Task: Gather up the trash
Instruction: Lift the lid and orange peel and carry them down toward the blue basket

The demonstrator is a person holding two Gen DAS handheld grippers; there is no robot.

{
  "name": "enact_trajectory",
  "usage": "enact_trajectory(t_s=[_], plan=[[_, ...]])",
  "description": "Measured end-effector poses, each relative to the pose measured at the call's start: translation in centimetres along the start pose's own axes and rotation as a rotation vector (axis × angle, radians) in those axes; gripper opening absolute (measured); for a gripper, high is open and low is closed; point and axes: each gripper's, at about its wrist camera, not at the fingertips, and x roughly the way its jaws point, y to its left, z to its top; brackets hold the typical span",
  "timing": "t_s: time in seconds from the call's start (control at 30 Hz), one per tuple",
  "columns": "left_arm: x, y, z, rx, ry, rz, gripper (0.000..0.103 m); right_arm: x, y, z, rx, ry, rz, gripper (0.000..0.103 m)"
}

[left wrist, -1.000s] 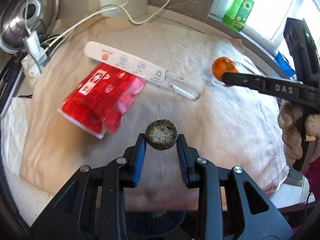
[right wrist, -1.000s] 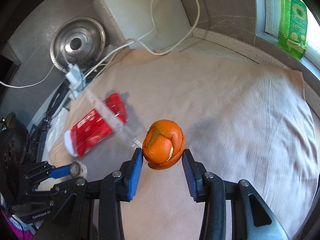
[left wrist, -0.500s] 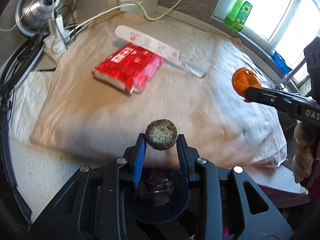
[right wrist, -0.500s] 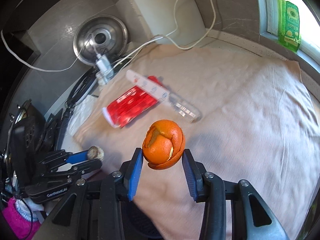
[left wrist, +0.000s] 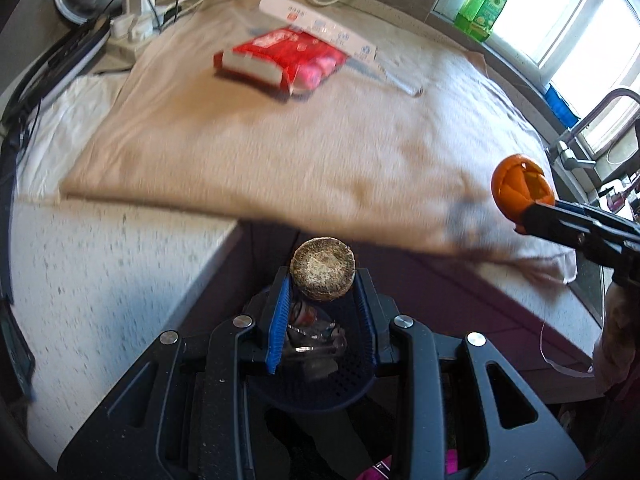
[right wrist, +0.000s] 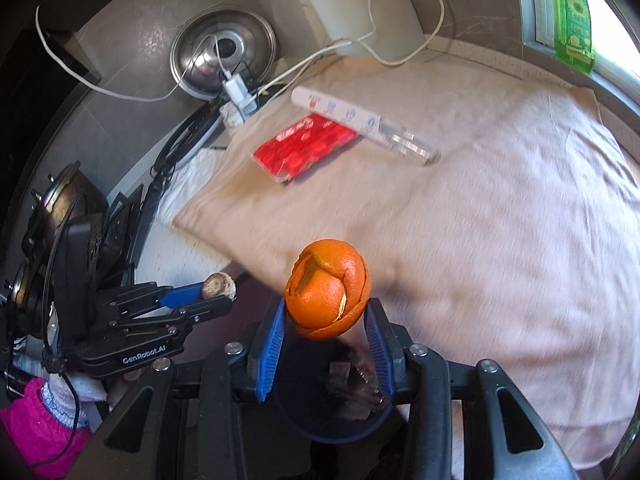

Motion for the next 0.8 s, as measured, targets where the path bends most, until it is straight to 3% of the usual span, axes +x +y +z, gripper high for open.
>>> enact_trajectory(t_s=[0.8], plan=[[8.2,2.0,-9.0,0.013,0.206,0.016,0.031,6.5,2.4,-10.9,0.014,0.163,-0.046,0.042]])
